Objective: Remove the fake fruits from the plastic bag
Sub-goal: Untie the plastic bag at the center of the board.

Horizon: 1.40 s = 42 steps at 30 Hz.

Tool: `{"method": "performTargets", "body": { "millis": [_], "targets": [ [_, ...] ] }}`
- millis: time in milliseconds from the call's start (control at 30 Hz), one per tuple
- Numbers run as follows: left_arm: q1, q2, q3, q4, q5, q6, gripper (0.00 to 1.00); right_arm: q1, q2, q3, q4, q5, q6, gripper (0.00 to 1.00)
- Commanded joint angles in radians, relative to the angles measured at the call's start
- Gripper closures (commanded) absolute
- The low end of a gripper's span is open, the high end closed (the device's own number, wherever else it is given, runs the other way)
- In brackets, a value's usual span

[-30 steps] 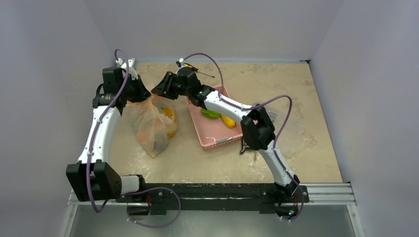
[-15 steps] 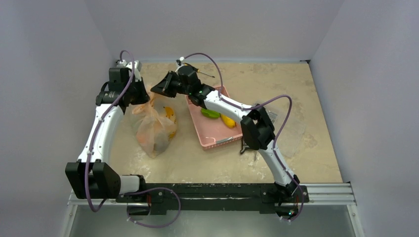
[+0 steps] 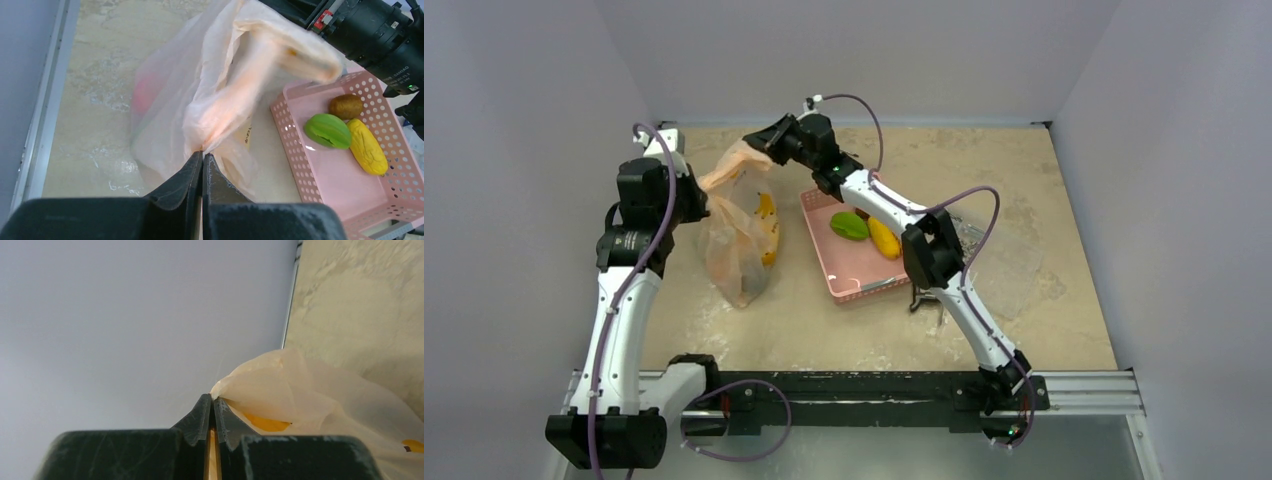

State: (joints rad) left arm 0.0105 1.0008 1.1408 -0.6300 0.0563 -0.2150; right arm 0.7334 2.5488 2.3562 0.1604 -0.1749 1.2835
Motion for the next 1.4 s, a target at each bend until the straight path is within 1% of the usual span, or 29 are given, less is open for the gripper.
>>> {"method": "performTargets", "body": {
  "millis": [0,100,200,400,433,600,767,900,967,1033,1167,1233,1267,1300,1367],
  "targets": [
    [0.005,-0.002,0.023,0.087,-0.053,0.02,1.0,-0.062,0.03,0.109,0.089,0.147,0.092,1.0],
    [0.016,-0.004,0.024,0.149,-0.052,0.028,1.0,-0.076,0.035,0.122,0.095,0.172,0.11,1.0],
    [0.023,-0.016,-0.015,0.198,-0.051,0.033,1.0,-0.082,0.032,0.134,0.094,0.172,0.106,1.0],
    [0.023,-0.051,-0.118,0.262,-0.035,0.073,1.0,-0.094,-0.02,0.119,0.042,0.12,0.002,1.0],
    [0.023,-0.056,-0.126,0.261,-0.037,0.079,1.0,-0.097,-0.028,0.126,0.013,0.113,-0.027,0.98],
    [0.023,-0.08,-0.135,0.262,-0.029,0.073,1.0,-0.116,-0.089,0.162,-0.128,0.056,-0.202,0.65],
    [0.024,-0.067,-0.126,0.248,0.003,0.066,1.0,-0.116,-0.2,0.137,-0.265,0.038,-0.49,0.34],
    [0.023,-0.065,-0.119,0.236,0.003,0.063,1.0,-0.106,-0.287,0.063,-0.31,-0.013,-0.719,0.16],
    [0.023,-0.065,-0.12,0.235,0.007,0.059,1.0,-0.094,-0.32,0.016,-0.324,-0.032,-0.848,0.1],
    [0.023,-0.062,-0.12,0.236,0.017,0.055,1.0,-0.076,-0.344,-0.02,-0.335,-0.03,-0.98,0.07],
    [0.023,-0.06,-0.116,0.226,0.03,0.052,1.0,-0.006,-0.401,-0.12,-0.319,0.028,-1.292,0.04],
    [0.023,-0.063,-0.113,0.221,0.03,0.05,1.0,0.028,-0.44,-0.188,-0.287,0.018,-1.427,0.04],
    [0.024,-0.065,-0.114,0.221,0.035,0.052,0.97,0.043,-0.452,-0.217,-0.271,0.02,-1.478,0.04],
    [0.023,-0.07,-0.114,0.221,0.042,0.053,0.92,0.056,-0.461,-0.24,-0.256,0.026,-1.517,0.04],
    [0.023,-0.077,-0.116,0.221,0.056,0.05,0.79,0.072,-0.461,-0.255,-0.249,0.019,-1.568,0.04]
  ]
}}
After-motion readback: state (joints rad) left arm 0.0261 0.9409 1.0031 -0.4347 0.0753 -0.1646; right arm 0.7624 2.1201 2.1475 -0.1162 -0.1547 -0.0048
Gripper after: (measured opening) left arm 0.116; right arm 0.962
